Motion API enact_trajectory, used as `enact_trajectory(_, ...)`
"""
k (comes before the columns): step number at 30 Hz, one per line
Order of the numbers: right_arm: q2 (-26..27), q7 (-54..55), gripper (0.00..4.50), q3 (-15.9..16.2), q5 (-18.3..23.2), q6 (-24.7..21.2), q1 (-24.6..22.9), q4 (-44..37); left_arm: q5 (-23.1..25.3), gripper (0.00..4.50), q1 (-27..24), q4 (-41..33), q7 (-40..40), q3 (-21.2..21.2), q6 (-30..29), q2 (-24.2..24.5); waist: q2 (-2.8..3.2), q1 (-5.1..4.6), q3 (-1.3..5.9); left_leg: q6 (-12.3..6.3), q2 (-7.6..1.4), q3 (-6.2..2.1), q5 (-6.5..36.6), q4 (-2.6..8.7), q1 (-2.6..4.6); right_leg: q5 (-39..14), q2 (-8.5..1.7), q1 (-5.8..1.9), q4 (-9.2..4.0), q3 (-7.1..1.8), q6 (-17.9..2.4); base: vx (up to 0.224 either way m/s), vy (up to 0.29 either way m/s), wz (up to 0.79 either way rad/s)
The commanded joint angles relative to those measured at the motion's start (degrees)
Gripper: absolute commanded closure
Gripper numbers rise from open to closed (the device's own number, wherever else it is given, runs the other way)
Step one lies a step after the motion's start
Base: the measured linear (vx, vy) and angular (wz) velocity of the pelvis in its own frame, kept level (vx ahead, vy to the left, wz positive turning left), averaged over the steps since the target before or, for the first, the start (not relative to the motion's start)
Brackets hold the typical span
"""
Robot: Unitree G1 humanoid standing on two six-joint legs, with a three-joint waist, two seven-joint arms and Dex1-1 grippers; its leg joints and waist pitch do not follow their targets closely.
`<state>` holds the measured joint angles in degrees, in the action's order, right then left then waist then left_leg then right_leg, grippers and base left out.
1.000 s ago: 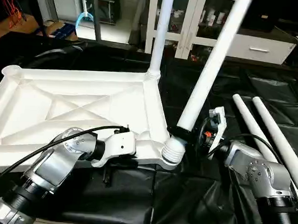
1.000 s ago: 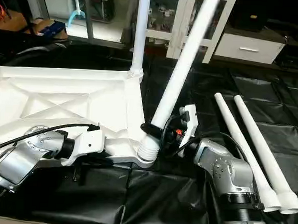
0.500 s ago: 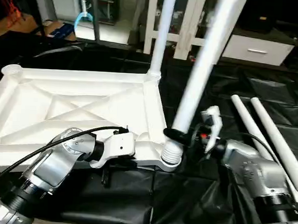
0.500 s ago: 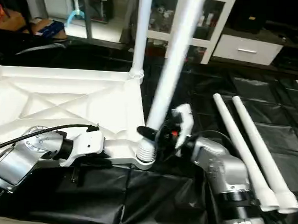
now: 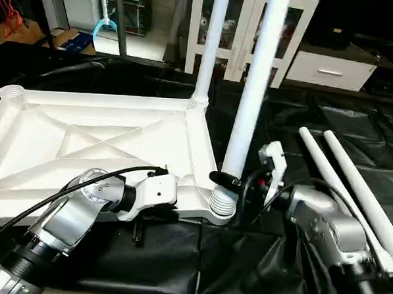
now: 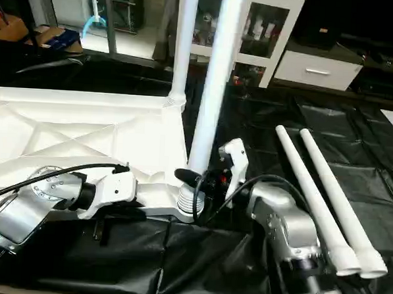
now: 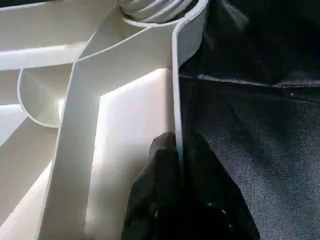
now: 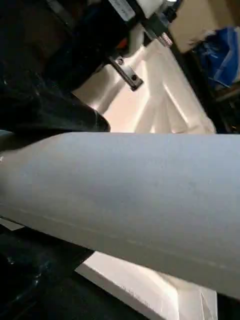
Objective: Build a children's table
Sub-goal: Insert table leg to table base
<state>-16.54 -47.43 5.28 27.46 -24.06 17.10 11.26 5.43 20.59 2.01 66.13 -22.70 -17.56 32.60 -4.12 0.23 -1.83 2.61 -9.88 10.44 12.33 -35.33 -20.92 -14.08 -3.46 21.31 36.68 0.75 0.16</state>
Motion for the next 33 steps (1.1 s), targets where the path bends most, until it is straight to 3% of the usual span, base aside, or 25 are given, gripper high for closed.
enact_trajectory(1,-1.6,5.0,2.63,-2.4,-2.9,-0.6,-3.2,4.9,-2.0,4.44,-1.4,-0.9,1.3,-1.3,0.2,-0.4,0.56,0.01,1.87,0.34,-3.62,-1.34,10.1,5.34,0.79,-5.8,-4.22,-0.89,-4.80,-2.25,-12.6,0.000,0.000,0.00)
enact_trajectory(12,2.2,5.8,2.63,-6.1,-1.0,6.8,-10.4,2.7,-1.9,4.44,-0.7,-0.2,1.1,-1.3,0.4,-1.0,0.63,0.09,1.76,0.72,-3.76,-1.39,12.7,5.85,0.99,-7.5,-4.36,-0.83,-5.39,-2.31,-12.2,0.000,0.000,0.00)
enact_trajectory(17,2.6,5.4,2.63,-6.0,-1.3,10.0,-12.7,2.1,-1.9,4.44,-0.6,-0.2,1.1,-1.3,0.3,-0.9,0.51,0.19,1.79,0.46,-3.77,-1.39,12.1,5.95,1.00,-6.8,-4.30,-0.91,-5.38,-2.27,-12.0,0.000,0.000,0.00)
enact_trajectory(21,1.4,4.7,2.63,-4.0,-5.2,15.0,-14.0,1.2,-1.8,4.44,-0.6,-0.3,0.9,-1.3,0.4,-0.9,0.58,0.33,1.82,0.01,-3.74,-1.29,10.7,5.91,1.01,-4.9,-4.24,-0.95,-5.26,-2.24,-12.2,0.000,0.000,0.00)
enact_trajectory(25,0.4,4.2,2.63,-2.2,-8.3,18.3,-14.6,1.0,-1.7,4.44,-0.5,-0.2,0.9,-1.4,0.5,-0.8,0.60,0.32,1.68,0.28,-3.82,-1.36,12.4,6.10,1.04,-7.2,-4.29,-0.88,-5.48,-2.29,-11.8,0.000,0.000,0.00)
enact_trajectory(33,-0.8,2.6,2.63,0.4,-10.7,21.7,-15.6,1.3,-1.4,4.44,-0.3,0.2,0.9,-1.5,0.6,-0.9,0.61,0.10,1.53,0.62,-3.83,-1.49,14.8,6.30,1.01,-9.7,-4.22,-0.71,-5.81,-2.38,-11.0,0.000,0.000,0.00)
